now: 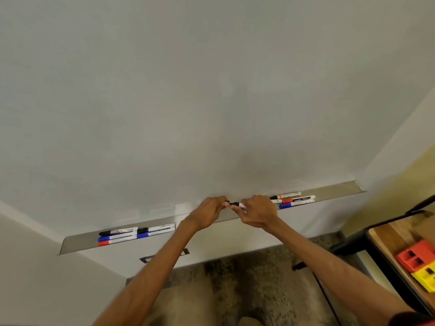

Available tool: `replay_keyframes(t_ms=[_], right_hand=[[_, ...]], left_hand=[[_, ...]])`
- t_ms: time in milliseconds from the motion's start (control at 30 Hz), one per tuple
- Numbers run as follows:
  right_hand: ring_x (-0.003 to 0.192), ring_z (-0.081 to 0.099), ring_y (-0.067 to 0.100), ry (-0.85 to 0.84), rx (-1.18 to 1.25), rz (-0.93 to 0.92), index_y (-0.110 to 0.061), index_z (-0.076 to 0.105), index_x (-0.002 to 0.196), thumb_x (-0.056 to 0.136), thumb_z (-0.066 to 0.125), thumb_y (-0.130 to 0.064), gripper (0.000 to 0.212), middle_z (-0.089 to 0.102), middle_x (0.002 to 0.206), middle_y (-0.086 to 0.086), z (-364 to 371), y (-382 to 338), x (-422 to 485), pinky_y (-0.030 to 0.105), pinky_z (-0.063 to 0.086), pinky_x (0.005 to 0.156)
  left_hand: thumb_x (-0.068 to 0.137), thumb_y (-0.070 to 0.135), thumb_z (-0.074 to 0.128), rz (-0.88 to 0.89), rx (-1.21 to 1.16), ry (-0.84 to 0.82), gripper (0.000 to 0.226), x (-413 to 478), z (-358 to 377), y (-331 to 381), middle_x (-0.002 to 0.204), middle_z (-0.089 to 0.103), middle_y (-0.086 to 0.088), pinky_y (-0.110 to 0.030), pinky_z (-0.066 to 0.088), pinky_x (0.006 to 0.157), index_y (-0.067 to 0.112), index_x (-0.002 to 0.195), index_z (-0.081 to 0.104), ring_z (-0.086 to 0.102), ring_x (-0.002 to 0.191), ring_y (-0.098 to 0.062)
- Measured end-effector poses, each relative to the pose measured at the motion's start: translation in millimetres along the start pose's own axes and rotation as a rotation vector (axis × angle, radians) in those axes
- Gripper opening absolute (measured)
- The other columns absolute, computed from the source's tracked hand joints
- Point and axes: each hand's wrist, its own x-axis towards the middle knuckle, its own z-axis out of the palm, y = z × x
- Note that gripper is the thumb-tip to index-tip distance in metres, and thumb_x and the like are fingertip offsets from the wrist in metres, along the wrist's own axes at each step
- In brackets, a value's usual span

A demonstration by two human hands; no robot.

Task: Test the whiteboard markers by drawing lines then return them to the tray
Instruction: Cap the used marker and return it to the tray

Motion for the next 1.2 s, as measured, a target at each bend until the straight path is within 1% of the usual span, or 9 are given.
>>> replay_keyframes(t_ms=[133, 233, 333, 433, 600, 833, 933, 1067, 1200], right_hand=[[0.060, 0.062, 0.019, 0.014, 0.015, 0.118, -0.016, 0.067, 0.079, 0.082, 0.003, -0.080, 0.091, 0.068, 0.068, 0.004, -10.1, -1.8, -5.6, 0.029, 0.048, 0.063], [0.048, 0.053, 0.016, 0.161, 0.096, 0.167, -0.016, 0.063, 0.076, 0.084, -0.003, -0.083, 0.094, 0.059, 0.055, -0.001, -25.7, -18.1, 3.7, 0.029, 0.045, 0.053], [0.039, 0.045, 0.014, 0.317, 0.226, 0.223, -0.018, 0.054, 0.071, 0.090, 0.013, -0.082, 0.078, 0.049, 0.047, -0.006, -45.2, -28.8, 23.5, 0.030, 0.041, 0.041], [0.046, 0.053, 0.012, 0.386, 0.393, 0.312, -0.021, 0.051, 0.086, 0.092, 0.036, -0.072, 0.054, 0.053, 0.055, -0.008, -78.3, -40.2, 44.7, 0.031, 0.044, 0.047], [0.048, 0.049, 0.006, 0.579, 0.678, 0.303, -0.023, 0.040, 0.102, 0.101, 0.045, -0.026, 0.006, 0.050, 0.060, -0.010, -145.3, -50.6, 78.4, 0.028, 0.033, 0.052], [0.053, 0.045, 0.005, 0.893, 0.739, 0.025, -0.026, 0.048, 0.114, 0.104, 0.045, -0.015, 0.015, 0.051, 0.071, -0.013, -272.4, -59.7, 122.9, 0.018, 0.034, 0.053], [0.075, 0.057, -0.002, 1.022, 0.728, -0.077, -0.023, 0.065, 0.102, 0.101, 0.048, -0.012, 0.020, 0.062, 0.091, -0.017, -324.8, -59.0, 144.5, 0.019, 0.039, 0.068], [0.065, 0.061, 0.009, 1.032, 0.866, -0.126, -0.023, 0.067, 0.100, 0.090, 0.038, -0.018, 0.032, 0.066, 0.084, -0.010, -385.2, -60.2, 163.7, 0.032, 0.045, 0.060], [0.069, 0.066, 0.032, 1.094, 0.859, -0.277, -0.016, 0.064, 0.108, 0.084, 0.040, -0.010, 0.035, 0.067, 0.082, -0.004, -433.4, -59.6, 174.4, 0.051, 0.053, 0.056]], left_hand=[[0.107, 0.039, 0.033, 0.035, -0.037, 0.053, 0.034, -10.1, -11.4, 18.9, 0.071, 0.051, 0.010, -0.018, 0.036, 0.063, 0.022, 0.084, 0.053, 0.045, 0.063, -0.007], [0.107, 0.038, 0.033, 0.028, -0.117, 0.194, 0.032, -9.4, -23.5, 32.0, 0.072, 0.052, 0.013, -0.018, 0.038, 0.063, 0.019, 0.094, 0.055, 0.048, 0.063, -0.004], [0.107, 0.035, 0.033, 0.068, -0.102, 0.330, 0.025, -7.7, -42.3, 42.2, 0.077, 0.055, 0.009, -0.024, 0.045, 0.062, 0.021, 0.107, 0.053, 0.053, 0.066, -0.008], [0.107, 0.035, 0.031, 0.078, -0.090, 0.457, 0.020, -6.1, -67.0, 53.6, 0.077, 0.056, 0.005, -0.027, 0.047, 0.060, 0.023, 0.110, 0.047, 0.055, 0.064, -0.010], [0.107, 0.035, 0.027, 0.121, -0.144, 0.637, 0.019, -5.0, -126.6, 81.7, 0.071, 0.046, 0.010, -0.017, 0.035, 0.054, 0.024, 0.103, 0.043, 0.043, 0.055, -0.004], [0.106, 0.038, 0.028, 0.253, -0.050, 0.958, 0.025, -0.2, -241.7, 140.0, 0.069, 0.044, 0.005, -0.019, 0.032, 0.051, 0.019, 0.096, 0.041, 0.039, 0.055, -0.008], [0.107, 0.030, 0.036, 0.350, 0.040, 1.151, 0.021, 1.7, -292.5, 168.9, 0.081, 0.051, 0.004, -0.020, 0.036, 0.062, 0.017, 0.096, 0.049, 0.047, 0.069, -0.008], [0.106, 0.023, 0.042, 0.482, 0.237, 1.370, 0.025, 4.5, -350.5, 199.0, 0.112, 0.060, -0.003, -0.024, 0.040, 0.084, 0.011, 0.121, 0.058, 0.056, 0.097, -0.015], [0.107, 0.027, 0.036, 0.498, 0.300, 1.439, 0.045, 11.2, -400.4, 218.9, 0.149, 0.044, -0.015, -0.027, 0.028, 0.117, 0.003, 0.145, 0.043, 0.037, 0.140, -0.023]])
